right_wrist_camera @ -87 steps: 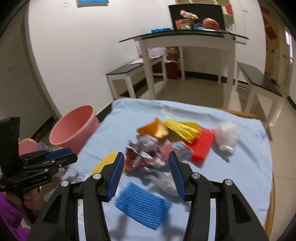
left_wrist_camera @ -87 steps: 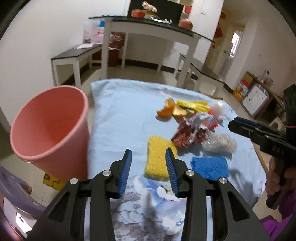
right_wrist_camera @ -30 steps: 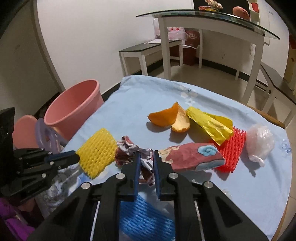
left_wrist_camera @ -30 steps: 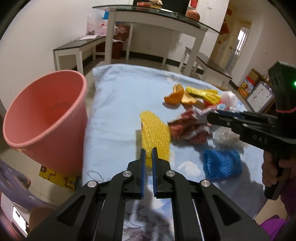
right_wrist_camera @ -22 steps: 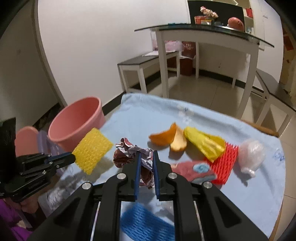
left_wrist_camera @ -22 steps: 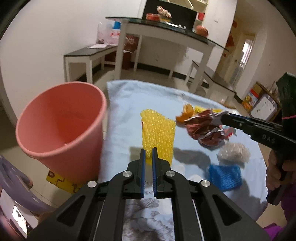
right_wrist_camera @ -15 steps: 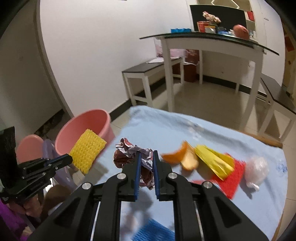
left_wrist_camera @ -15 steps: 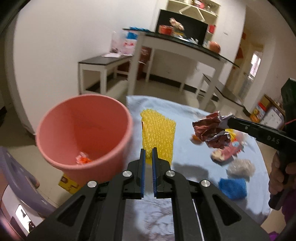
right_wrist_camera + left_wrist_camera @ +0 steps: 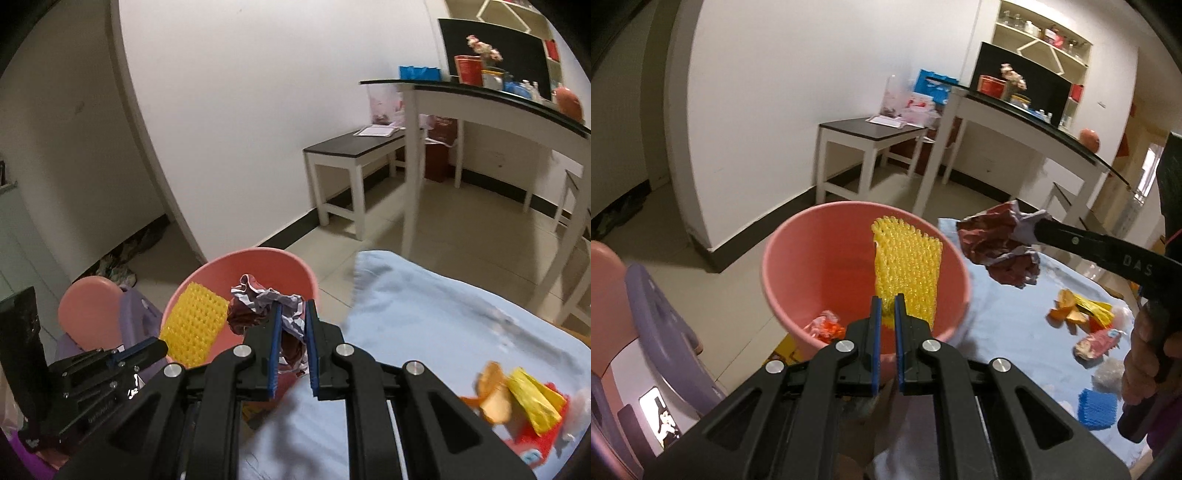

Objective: Collect trash
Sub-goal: 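Carry both items over pink bucket and open both tools to release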

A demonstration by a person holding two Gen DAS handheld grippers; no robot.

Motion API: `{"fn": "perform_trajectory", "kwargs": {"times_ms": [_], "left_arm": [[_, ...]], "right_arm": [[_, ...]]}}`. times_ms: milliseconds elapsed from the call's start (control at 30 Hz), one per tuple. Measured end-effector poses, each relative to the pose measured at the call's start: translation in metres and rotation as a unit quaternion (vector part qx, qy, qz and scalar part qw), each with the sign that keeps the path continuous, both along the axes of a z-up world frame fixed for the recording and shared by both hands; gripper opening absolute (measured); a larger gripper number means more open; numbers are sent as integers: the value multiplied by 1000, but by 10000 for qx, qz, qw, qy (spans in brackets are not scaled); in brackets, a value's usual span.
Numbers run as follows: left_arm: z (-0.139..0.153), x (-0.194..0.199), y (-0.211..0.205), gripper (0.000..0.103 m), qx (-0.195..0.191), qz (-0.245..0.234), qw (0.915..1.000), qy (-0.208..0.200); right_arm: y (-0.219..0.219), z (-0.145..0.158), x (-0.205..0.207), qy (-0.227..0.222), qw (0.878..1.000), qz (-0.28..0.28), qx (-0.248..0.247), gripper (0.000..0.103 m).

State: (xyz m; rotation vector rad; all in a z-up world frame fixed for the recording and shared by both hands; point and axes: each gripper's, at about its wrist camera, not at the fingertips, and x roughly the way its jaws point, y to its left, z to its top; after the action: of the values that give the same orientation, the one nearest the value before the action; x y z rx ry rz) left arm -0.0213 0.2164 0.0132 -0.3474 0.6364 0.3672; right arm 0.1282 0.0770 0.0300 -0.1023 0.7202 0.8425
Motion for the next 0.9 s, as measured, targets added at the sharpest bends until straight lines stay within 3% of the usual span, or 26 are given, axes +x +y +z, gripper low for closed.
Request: {"fn": "perform_trajectory", "kwargs": {"times_ms": [500,567,633,800,900], "left_arm": [[-20,6,27,8,-17,222,9993,288],[-20,6,28,15,-54,219,9993,295],[-19,7,29,35,-77,204,9994,280],[-19,6,30,37,-151,191,9995,214],[-18,5,29,37,-156,172,9995,213]], "right_arm": [[53,-40,18,482,9986,-4,-215,12],[55,-39,17,489,9986,-5,-213,13],[57,-41,18,495,9985,-5,-216,14],[53,-40,17,514,9985,-26,-186,15],[52,-41,17,534,9984,-27,-162,25]]}}
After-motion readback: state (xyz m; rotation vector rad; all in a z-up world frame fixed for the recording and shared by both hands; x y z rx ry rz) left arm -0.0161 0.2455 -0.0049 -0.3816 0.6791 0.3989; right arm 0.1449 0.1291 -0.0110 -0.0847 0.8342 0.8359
